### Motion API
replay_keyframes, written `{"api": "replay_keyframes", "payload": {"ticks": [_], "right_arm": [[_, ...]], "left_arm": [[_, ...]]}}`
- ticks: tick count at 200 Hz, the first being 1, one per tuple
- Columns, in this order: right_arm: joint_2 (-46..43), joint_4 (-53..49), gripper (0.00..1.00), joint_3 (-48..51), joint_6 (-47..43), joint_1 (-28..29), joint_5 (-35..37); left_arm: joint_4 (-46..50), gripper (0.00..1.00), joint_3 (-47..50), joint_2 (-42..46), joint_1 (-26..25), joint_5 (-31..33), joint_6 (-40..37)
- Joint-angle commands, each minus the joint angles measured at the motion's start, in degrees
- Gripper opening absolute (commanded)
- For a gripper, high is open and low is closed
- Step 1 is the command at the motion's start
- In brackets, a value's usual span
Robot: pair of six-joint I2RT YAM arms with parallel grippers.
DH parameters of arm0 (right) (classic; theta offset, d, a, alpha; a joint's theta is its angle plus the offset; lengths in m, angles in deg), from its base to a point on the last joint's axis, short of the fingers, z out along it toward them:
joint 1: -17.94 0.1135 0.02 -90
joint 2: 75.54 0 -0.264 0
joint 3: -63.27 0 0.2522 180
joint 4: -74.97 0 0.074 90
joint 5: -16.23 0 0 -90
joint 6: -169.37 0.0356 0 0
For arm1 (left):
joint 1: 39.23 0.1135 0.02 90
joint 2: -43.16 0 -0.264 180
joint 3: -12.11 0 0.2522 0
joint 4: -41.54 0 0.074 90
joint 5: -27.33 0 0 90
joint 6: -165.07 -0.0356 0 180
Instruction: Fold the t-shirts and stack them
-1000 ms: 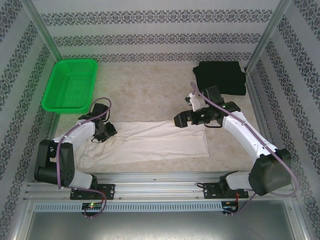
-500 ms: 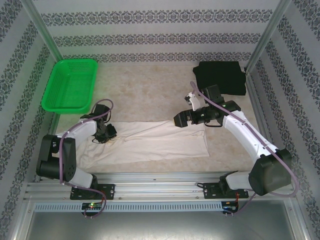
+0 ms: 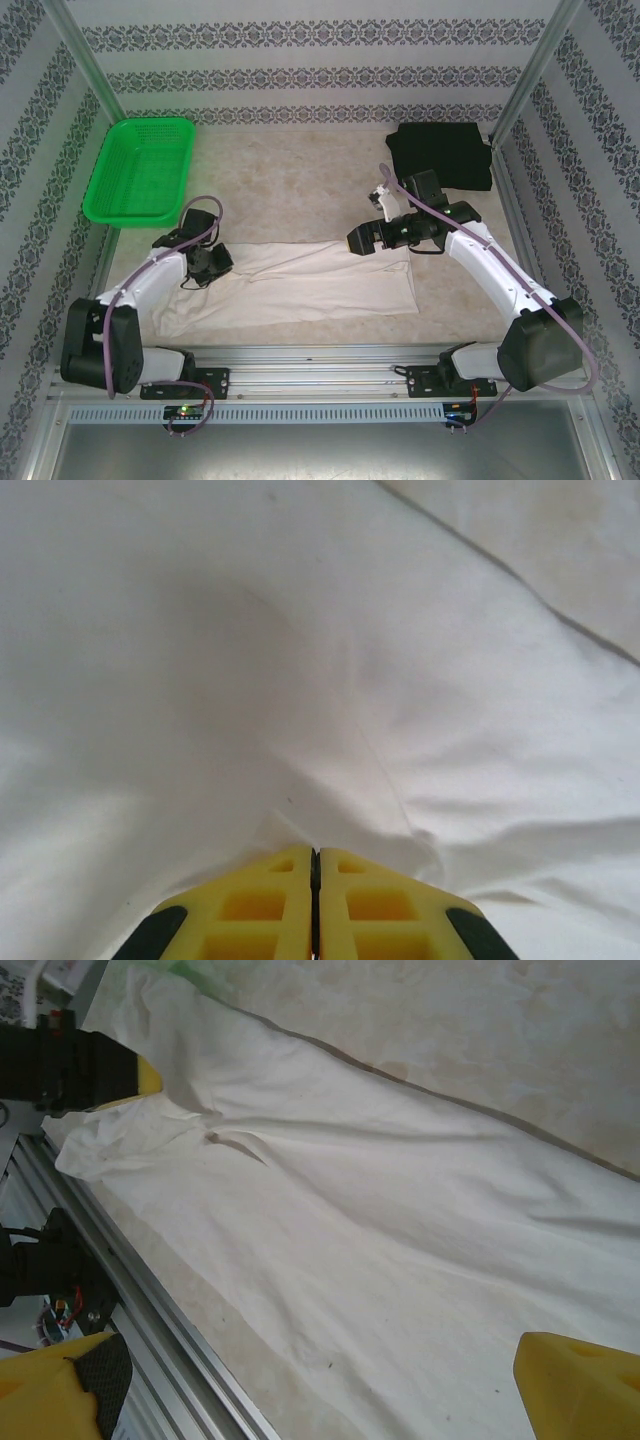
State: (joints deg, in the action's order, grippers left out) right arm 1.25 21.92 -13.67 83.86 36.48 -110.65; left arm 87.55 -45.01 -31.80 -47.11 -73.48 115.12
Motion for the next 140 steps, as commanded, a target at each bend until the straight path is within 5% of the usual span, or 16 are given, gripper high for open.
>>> {"api": "replay_keyframes", "payload": {"ticks": [1,106,140], "right_arm": [[0.68,-0.53,0.98,-1.56,-1.10,0.44,1.02],[3.54,0.40,0.98,-1.66,0.43,-0.45,2.28],[5.55,0.75,0.98,-1.33,1.77,-2.24,3.73]], "left_arm": [[0.74,0.08,1.38,2.55,-1.87,-0.62,1.99],[1.28,0.08,12.54,12.92,-12.16,-0.66,12.43],[-4.36,0.18,15.06,13.06,-14.39,-4.06,13.88]]}}
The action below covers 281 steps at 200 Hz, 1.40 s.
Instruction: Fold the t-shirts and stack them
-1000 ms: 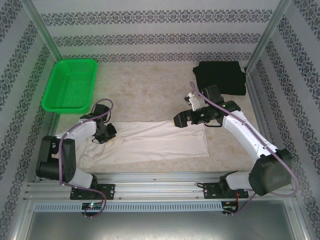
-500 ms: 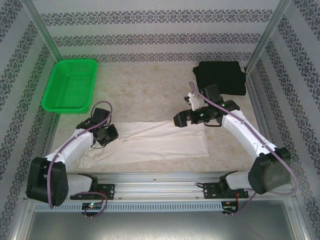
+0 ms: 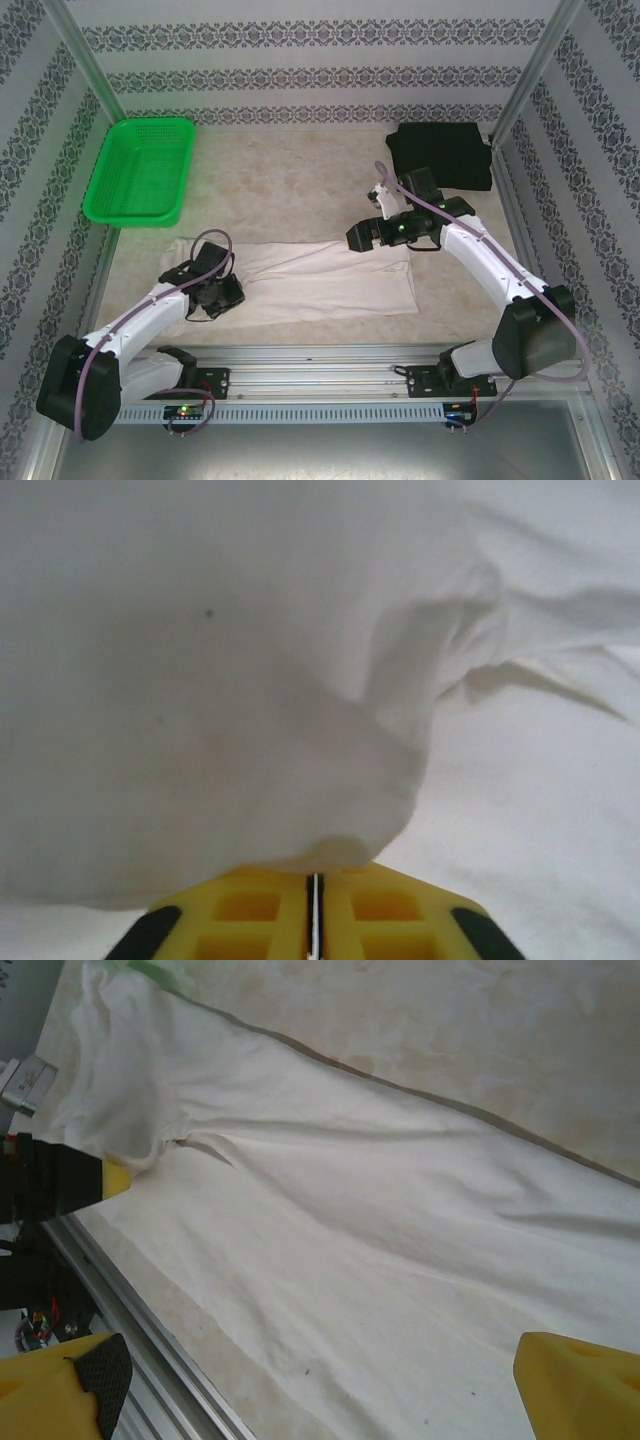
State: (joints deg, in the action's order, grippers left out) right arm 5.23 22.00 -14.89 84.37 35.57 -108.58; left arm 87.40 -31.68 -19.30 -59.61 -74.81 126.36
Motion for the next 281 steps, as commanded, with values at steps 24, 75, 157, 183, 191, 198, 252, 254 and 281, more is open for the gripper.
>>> {"api": "replay_keyframes", "payload": {"ticks": [24,75,157,183,191,198,252,254,281], "right_arm": [[3.24,0.57,0.98,-0.46,2.06,-2.21,2.39],[4.14,0.87,0.98,-1.04,3.23,-3.18,3.43],[15.90,-2.04,0.98,-5.30,5.97,1.97,9.74],[21.47,-0.99,0.95,-5.97,10.82,2.33,9.80],[22.32,-0.16,0.95,-5.57,11.91,2.30,9.35],[22.79,0.40,0.95,-5.04,12.94,2.32,9.51],[24.45,2.99,0.95,1.74,20.06,0.34,13.64],[24.33,3.12,0.95,2.00,20.30,0.25,13.76],[23.31,4.99,0.95,5.99,23.88,0.18,14.61]], "left_arm": [[-13.11,0.34,2.65,0.70,-4.51,-8.92,3.46],[-8.68,0.55,1.20,11.97,-5.91,-6.78,2.24],[14.93,0.61,-10.98,-1.34,8.43,17.76,4.93],[8.86,0.58,-12.08,-10.20,9.34,18.65,3.12],[6.84,0.57,-12.46,-12.68,9.31,18.57,2.88],[5.21,0.57,-12.81,-14.77,9.31,18.50,2.54],[-1.33,0.55,-17.66,-27.17,9.18,18.20,-0.61],[-1.58,0.55,-17.94,-27.82,9.19,18.03,-0.65],[-5.67,0.55,-22.96,-34.96,9.13,15.51,-2.85]]}}
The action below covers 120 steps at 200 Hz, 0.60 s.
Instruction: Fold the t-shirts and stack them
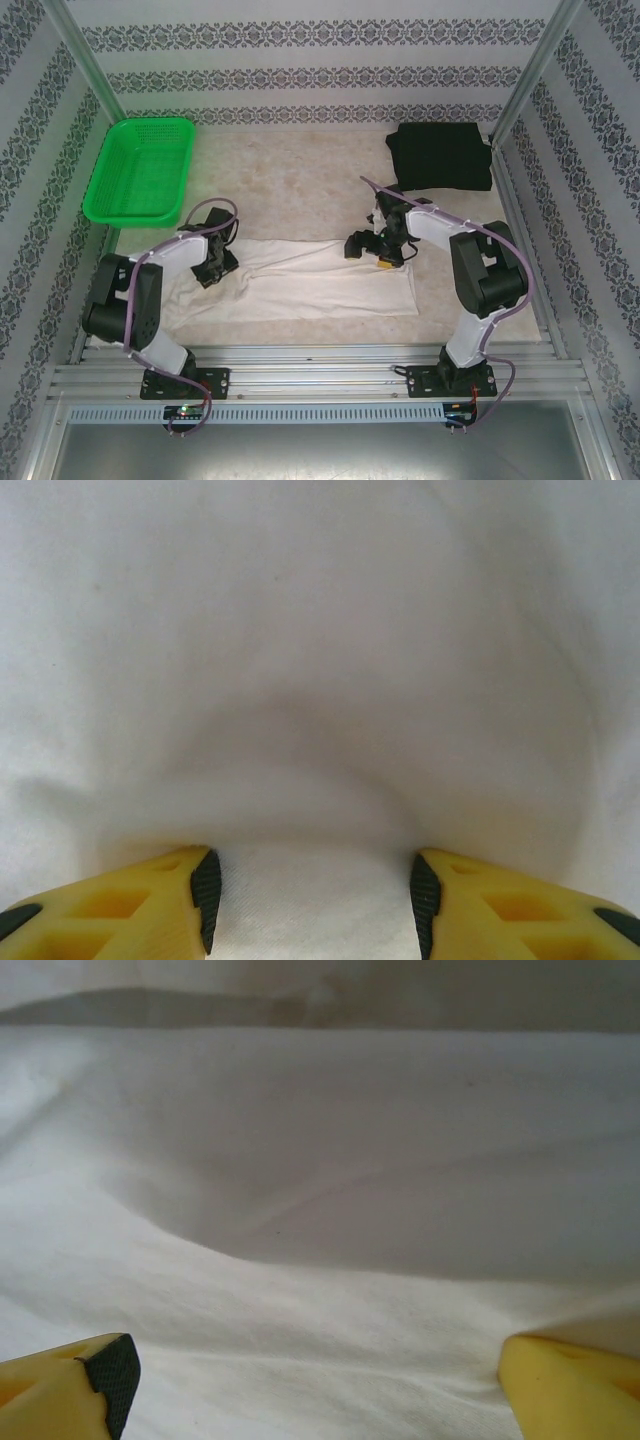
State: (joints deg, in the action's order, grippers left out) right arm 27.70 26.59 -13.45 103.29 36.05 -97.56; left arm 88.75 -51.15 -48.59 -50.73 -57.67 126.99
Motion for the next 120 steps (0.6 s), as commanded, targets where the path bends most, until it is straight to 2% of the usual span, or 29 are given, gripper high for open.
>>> {"api": "replay_keyframes", "payload": {"ticks": [1,63,120], "right_arm": [[0.83,0.46,0.95,4.70,5.10,-0.29,3.63],[-1.17,3.44,0.95,11.68,11.78,2.57,2.02],[-8.67,7.77,0.97,21.30,23.60,6.42,2.89]], "left_arm": [[-7.23,0.55,-3.76,-6.01,0.26,-1.73,-3.57],[-5.71,0.54,-28.81,-26.85,0.18,-5.02,-12.24],[-1.42,0.55,-50.73,-42.70,0.50,-9.29,-15.75]]}}
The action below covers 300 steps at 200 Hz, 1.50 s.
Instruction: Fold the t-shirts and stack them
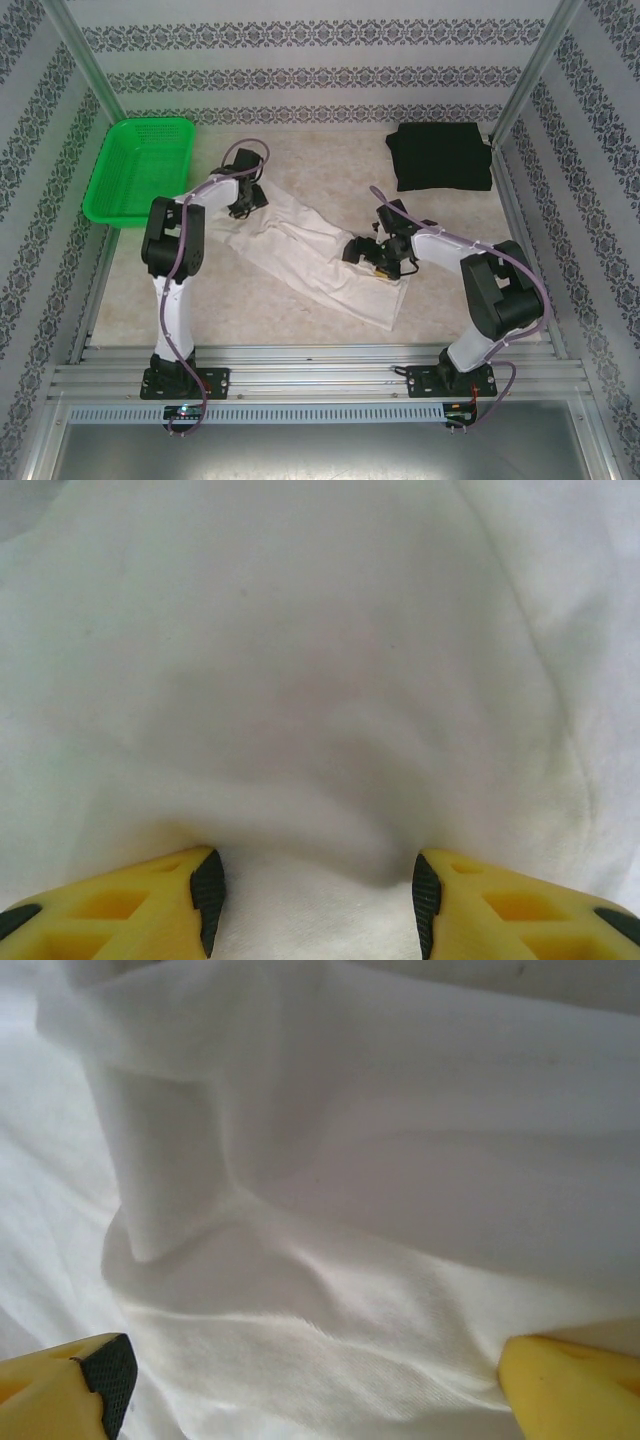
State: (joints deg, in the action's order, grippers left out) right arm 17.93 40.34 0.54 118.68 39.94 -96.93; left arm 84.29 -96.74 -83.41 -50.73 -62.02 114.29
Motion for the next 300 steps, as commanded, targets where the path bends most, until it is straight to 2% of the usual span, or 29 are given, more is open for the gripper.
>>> {"api": "replay_keyframes", "payload": {"ticks": [1,32,58,95,111,125,155,177,186,202,221,246,263,277,300], "right_arm": [[0.92,-5.87,0.97,7.40,8.49,2.66,2.29],[-1.80,-1.84,0.98,11.53,16.65,7.91,2.93],[-1.09,2.38,0.98,12.54,24.05,14.48,3.94],[0.55,5.82,0.98,9.65,34.69,24.60,5.42],[0.16,5.75,0.98,7.90,37.91,28.10,6.40],[-1.89,0.87,0.98,5.07,38.23,30.20,9.48],[-10.16,-6.79,0.98,2.77,37.44,30.31,12.88],[-15.98,-12.54,0.98,1.31,31.29,27.42,12.26],[-17.78,-15.40,0.98,0.92,27.56,25.11,11.53],[-20.46,-20.20,0.98,0.72,19.80,19.99,10.43],[-22.42,-24.26,0.98,1.56,10.64,12.36,7.48],[-24.29,-23.36,0.98,4.96,2.12,4.26,0.45],[-24.22,-22.90,0.98,6.77,-1.52,2.79,-2.69],[-23.73,-21.24,0.98,8.24,-3.10,2.70,-5.10],[-21.81,-16.32,0.97,9.56,-4.31,2.44,-7.87]], "left_arm": [[3.11,0.55,-5.47,-8.12,0.47,-4.94,-3.12],[5.78,0.55,-16.84,-14.48,0.56,-5.92,-5.71],[9.62,0.55,-29.50,-21.78,0.55,-9.70,-7.90],[8.74,0.57,-40.46,-27.24,0.75,-16.00,-10.15],[7.31,0.59,-42.90,-27.38,0.86,-19.89,-10.48],[5.87,0.61,-43.98,-26.69,1.09,-23.65,-9.81],[4.93,0.64,-42.57,-20.76,1.58,-28.33,-8.10],[4.22,0.69,-37.76,-13.04,2.05,-29.01,-7.96],[3.63,0.77,-35.09,-9.52,2.19,-29.10,-7.70],[4.14,0.78,-29.61,-3.01,2.21,-27.91,-7.97],[3.31,0.80,-19.87,6.22,2.06,-25.67,-7.35],[2.61,0.81,-3.16,21.27,0.49,-22.93,-6.00],[3.53,0.81,9.21,31.15,-2.17,-21.98,-3.56],[5.64,0.80,19.26,38.51,-5.73,-18.04,-1.70],[2.94,0.77,37.08,47.89,-8.67,-16.13,5.87]]}}
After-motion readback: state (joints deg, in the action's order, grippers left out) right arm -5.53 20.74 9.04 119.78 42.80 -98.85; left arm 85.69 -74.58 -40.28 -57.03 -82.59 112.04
